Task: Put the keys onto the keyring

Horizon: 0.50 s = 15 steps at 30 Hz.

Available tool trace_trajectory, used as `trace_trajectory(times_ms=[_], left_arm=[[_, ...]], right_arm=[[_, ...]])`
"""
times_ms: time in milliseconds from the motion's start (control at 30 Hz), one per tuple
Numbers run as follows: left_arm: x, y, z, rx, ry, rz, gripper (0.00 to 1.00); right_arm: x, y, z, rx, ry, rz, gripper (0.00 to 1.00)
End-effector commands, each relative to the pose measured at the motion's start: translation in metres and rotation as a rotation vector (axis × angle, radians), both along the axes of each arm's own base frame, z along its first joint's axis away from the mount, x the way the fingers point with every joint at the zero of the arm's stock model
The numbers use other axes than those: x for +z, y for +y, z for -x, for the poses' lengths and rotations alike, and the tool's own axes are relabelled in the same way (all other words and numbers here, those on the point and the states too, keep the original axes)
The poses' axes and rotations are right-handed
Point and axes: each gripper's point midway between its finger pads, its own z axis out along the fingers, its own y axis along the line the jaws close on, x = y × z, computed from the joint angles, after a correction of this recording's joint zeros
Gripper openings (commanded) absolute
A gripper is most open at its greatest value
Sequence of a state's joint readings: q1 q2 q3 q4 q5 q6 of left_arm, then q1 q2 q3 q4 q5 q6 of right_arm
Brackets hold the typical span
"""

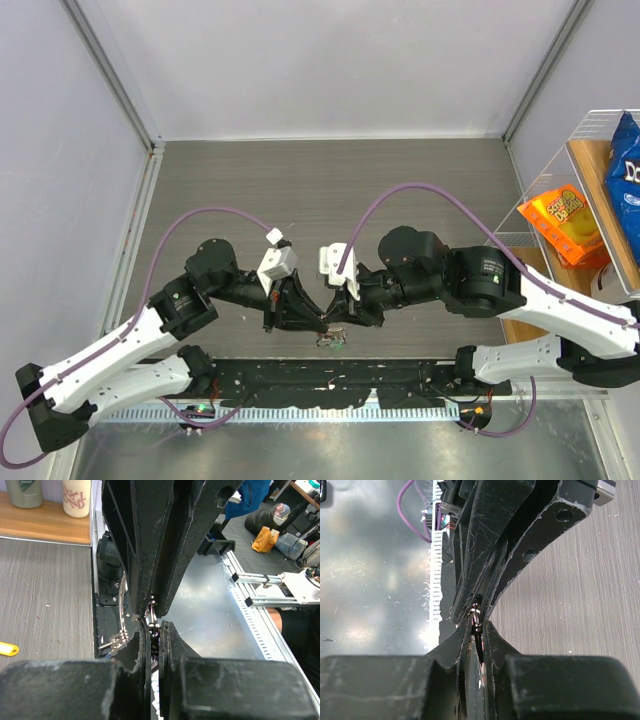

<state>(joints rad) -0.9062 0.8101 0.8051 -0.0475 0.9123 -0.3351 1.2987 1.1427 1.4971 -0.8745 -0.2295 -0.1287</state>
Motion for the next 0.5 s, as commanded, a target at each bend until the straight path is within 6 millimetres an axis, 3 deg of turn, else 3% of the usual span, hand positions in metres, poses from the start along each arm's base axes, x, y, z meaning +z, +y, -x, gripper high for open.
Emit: trace_trajectory(times_ms=[0,467], left_arm=[[0.01,-0.001,-0.01,0.056,-0.038,0.007,0.0],[0.04,0.012,0.001,0.066,-0.13,0.185,0.0]], right_arm=[[0.042,0.0,0.003,0.006,-0.03,-0.15,0.06],[0.041,-0.015,0.007,-0.012,-0.015,-0.207,0.09]])
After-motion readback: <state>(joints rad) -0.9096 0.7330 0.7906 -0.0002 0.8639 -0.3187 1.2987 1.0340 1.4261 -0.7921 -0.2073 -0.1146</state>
